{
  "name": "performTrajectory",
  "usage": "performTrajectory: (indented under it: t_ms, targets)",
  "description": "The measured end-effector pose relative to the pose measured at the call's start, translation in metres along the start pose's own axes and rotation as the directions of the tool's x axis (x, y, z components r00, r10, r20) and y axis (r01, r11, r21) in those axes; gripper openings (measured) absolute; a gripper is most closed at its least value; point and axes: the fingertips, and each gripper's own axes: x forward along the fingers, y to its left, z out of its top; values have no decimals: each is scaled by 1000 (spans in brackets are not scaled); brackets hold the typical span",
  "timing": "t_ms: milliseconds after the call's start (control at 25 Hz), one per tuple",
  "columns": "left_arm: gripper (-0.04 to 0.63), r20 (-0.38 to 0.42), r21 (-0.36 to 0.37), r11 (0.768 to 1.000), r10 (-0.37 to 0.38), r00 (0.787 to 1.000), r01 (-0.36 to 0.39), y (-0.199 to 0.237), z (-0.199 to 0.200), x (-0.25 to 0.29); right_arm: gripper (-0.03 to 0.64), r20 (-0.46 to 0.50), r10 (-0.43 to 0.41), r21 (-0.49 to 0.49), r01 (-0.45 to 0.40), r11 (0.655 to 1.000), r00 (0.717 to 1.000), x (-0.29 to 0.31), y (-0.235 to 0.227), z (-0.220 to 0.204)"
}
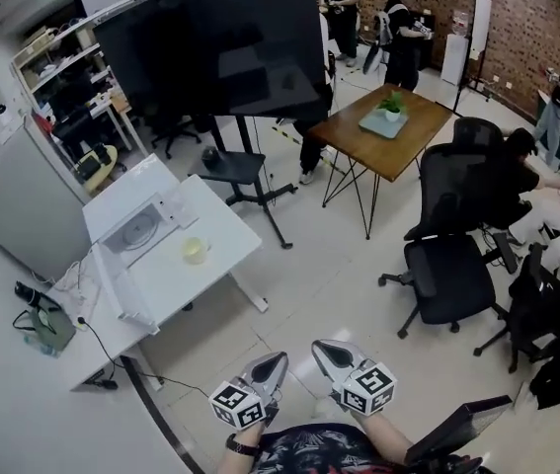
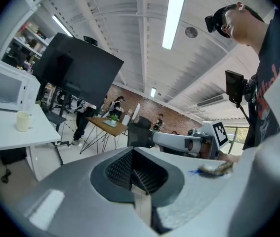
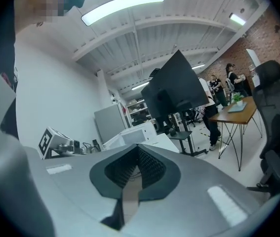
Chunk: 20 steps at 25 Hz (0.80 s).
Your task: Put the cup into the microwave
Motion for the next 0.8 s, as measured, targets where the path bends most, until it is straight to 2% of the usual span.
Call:
performTrajectory:
  t_ms: [120,280,360,440,600,720,800]
  targets:
    - [0,42,-35,997,70,997,-69,40,14,-14,0,-8,53,-22,-53,998,999,37,4,10]
    - [0,102,-46,992,118,988,-114,100,35,-30,0,-18,98,-52,-99,994,995,102,6,23]
    - [0,128,-47,989,146,981,-141,133,46,-49,2,9,161,-53,-160,986,987,135,26,33]
    - [0,164,-44,984,176,971,-171,168,63,-68,2,24,226,-90,-223,971,974,168,49,45]
    - [0,236,-42,974,224,946,-220,221,102,-112,2,-22,276,-175,-275,945,961,240,81,63]
    - [0,257,-25,961,271,927,-274,254,115,-149,3,-69,342,-246,-348,905,937,288,110,66]
    - [0,268,-45,951,307,913,-306,281,115,-169,2,-106,365,-250,-380,890,925,317,117,58]
